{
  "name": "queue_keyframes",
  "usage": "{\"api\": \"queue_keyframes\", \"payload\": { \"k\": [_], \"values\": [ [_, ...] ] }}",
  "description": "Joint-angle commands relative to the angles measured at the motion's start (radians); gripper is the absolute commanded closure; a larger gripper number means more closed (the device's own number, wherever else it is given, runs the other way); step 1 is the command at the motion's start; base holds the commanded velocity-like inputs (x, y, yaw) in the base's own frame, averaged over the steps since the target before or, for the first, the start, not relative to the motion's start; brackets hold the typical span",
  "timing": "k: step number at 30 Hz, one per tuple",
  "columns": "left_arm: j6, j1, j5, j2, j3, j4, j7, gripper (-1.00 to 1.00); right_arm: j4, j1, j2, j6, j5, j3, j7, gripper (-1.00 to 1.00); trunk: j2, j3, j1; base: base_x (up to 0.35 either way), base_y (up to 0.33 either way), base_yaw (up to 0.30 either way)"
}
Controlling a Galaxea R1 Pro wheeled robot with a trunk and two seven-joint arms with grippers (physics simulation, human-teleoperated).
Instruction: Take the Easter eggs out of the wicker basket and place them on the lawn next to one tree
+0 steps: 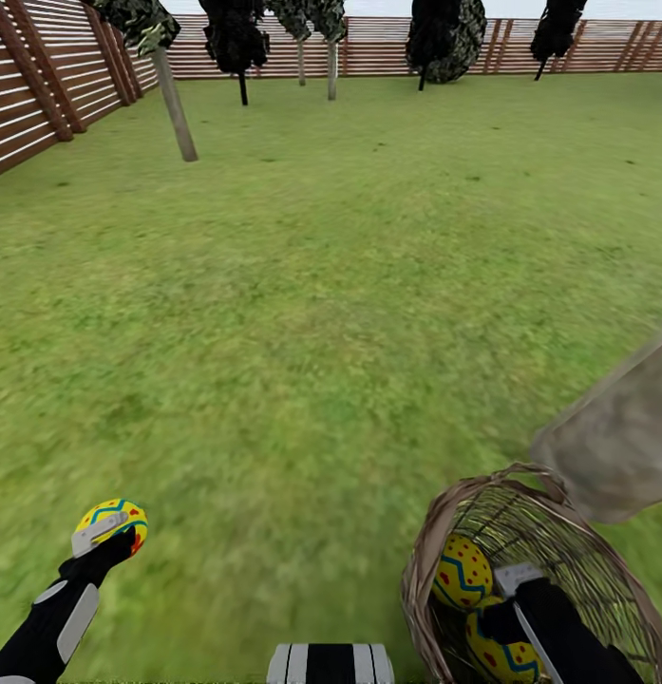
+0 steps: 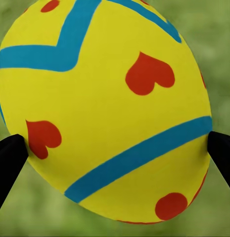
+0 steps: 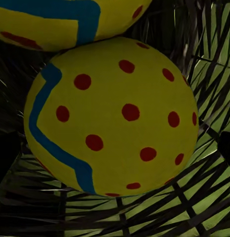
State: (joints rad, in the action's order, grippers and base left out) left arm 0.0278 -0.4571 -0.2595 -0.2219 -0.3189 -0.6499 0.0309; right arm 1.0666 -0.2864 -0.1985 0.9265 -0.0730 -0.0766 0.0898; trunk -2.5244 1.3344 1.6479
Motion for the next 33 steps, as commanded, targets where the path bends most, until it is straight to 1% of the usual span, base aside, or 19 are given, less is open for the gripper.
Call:
{"api": "queue_keyframes", "payload": {
  "k": [1,8,18,24,30,31,33],
  "values": [
    [0.003,0.0,-0.01,0.001,0.001,-0.001,0.003,1.0,0.001,0.0,0.0,0.004,-0.009,-0.002,0.008,-1.0,-0.001,0.005,0.0,0.0,0.0,0.0],
    [0.003,0.0,-0.01,0.001,0.001,0.0,0.003,1.0,0.002,0.0,-0.001,0.003,-0.01,-0.002,0.008,-1.0,-0.002,0.032,0.003,0.0,0.0,0.0],
    [0.004,0.0,-0.01,0.002,0.001,0.0,0.001,1.0,0.005,0.0,-0.009,0.003,-0.009,0.0,0.008,-1.0,-0.005,0.07,0.008,0.0,0.0,0.0],
    [0.003,0.0,-0.01,0.003,0.001,0.0,0.001,1.0,0.006,0.0,-0.002,0.003,-0.01,-0.002,0.008,-1.0,-0.005,0.07,0.008,0.0,0.0,0.0],
    [0.003,0.0,-0.009,0.007,0.001,0.0,0.001,1.0,0.006,0.0,-0.002,0.002,-0.01,-0.003,0.008,-1.0,-0.005,0.07,0.008,0.0,0.0,0.0],
    [0.003,0.0,-0.009,0.008,0.001,0.001,0.002,1.0,0.005,0.0,-0.002,0.002,-0.01,-0.003,0.008,1.0,-0.005,0.07,0.008,0.0,0.0,0.0],
    [0.003,0.0,-0.009,0.014,0.001,0.001,0.003,1.0,0.005,0.0,-0.004,0.002,-0.01,-0.002,0.008,1.0,-0.005,0.07,0.008,0.0,0.0,0.0]
  ]
}}
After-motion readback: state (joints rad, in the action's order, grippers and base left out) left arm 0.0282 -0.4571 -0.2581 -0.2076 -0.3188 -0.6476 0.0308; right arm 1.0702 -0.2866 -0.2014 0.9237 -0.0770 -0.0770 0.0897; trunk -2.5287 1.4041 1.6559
